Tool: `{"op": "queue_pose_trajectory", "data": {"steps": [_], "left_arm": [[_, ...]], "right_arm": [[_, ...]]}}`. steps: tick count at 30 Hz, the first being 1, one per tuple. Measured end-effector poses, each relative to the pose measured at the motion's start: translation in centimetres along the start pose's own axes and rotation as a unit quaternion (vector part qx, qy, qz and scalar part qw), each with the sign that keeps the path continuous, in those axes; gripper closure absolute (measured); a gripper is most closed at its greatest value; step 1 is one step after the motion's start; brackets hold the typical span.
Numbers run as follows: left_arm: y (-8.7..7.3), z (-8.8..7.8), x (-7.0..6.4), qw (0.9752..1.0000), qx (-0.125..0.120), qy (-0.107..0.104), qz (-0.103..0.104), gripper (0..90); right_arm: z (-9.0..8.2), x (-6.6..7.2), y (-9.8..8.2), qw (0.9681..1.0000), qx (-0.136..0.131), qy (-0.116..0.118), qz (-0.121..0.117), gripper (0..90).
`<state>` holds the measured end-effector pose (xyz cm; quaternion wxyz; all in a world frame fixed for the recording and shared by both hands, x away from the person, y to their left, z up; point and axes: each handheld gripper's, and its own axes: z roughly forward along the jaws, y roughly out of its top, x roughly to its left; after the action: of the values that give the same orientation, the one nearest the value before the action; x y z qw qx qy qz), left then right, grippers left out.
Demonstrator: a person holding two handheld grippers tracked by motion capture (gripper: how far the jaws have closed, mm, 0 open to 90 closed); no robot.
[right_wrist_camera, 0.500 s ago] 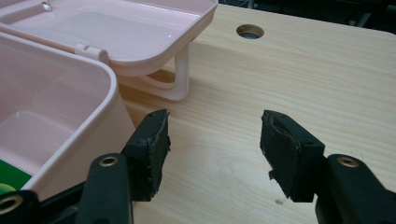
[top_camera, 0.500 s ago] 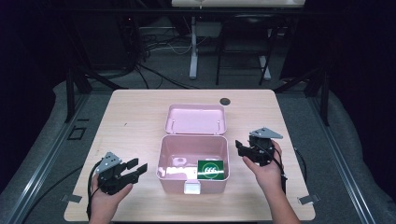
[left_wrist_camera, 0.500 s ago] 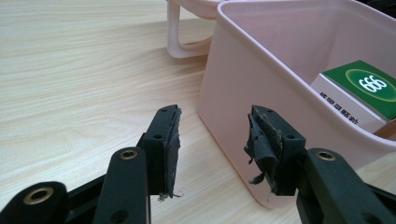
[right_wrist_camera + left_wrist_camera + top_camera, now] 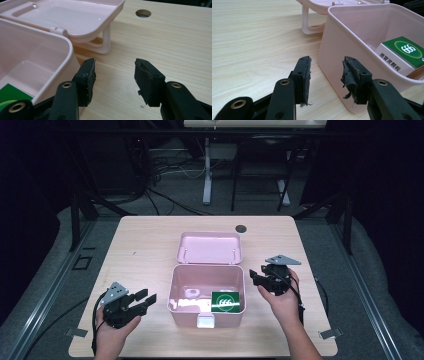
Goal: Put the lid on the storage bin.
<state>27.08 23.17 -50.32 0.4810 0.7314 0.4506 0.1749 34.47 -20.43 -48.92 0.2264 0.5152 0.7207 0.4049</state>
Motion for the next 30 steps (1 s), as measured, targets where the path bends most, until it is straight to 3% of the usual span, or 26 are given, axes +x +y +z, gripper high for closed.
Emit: {"op": "queue_pose_trajectory", "data": {"steps": [4,7,12,22,30], "left_arm": [[0.2,0.0,-0.1,1.0000,-0.002,-0.002,0.002,57.2],[0.3,-0.1,-0.3,1.0000,0.001,-0.004,0.007,57.2],[0.5,0.0,-0.5,0.9999,-0.003,-0.006,0.009,57.3],[1.2,0.2,-1.1,0.9997,0.001,-0.015,0.018,57.5],[1.9,0.3,-1.5,0.9995,0.000,-0.024,0.019,57.5]], "right_arm": [[0.2,0.3,0.7,0.9999,0.009,0.007,-0.012,53.2],[0.4,0.1,1.6,0.9994,0.022,0.027,-0.006,54.3],[0.5,0.1,2.6,0.9987,0.018,0.047,0.010,53.9],[0.5,0.3,4.3,0.9994,0.009,0.032,-0.004,53.2],[1.3,-0.3,6.1,0.9991,0.017,0.037,0.013,52.8]]}}
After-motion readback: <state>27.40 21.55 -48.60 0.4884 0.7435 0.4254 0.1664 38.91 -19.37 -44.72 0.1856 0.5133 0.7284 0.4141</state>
